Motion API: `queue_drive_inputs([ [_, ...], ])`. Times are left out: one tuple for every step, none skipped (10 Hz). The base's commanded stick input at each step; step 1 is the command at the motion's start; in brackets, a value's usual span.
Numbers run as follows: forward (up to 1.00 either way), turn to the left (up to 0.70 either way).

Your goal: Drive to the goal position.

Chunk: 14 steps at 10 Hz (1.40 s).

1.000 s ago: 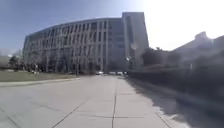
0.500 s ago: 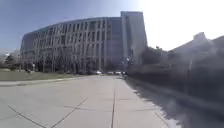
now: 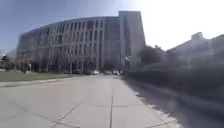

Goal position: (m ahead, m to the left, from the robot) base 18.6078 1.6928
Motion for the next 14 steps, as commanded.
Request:
queue_drive_inputs([
  [1.0,0.03],
  [1.0,0.03],
  [1.0,0.03],
  [1.0,0.03],
  [1.0,0.03],
  [1.0,0.15],
  [1.0,0.28],
  [1.0,0.41],
  [1.0,0.43],
  [1.0,0.3],
  [1.0,0.15],
  [1.0,0.03],
  [1.0,0.03],
  [1.0,0.03],
])
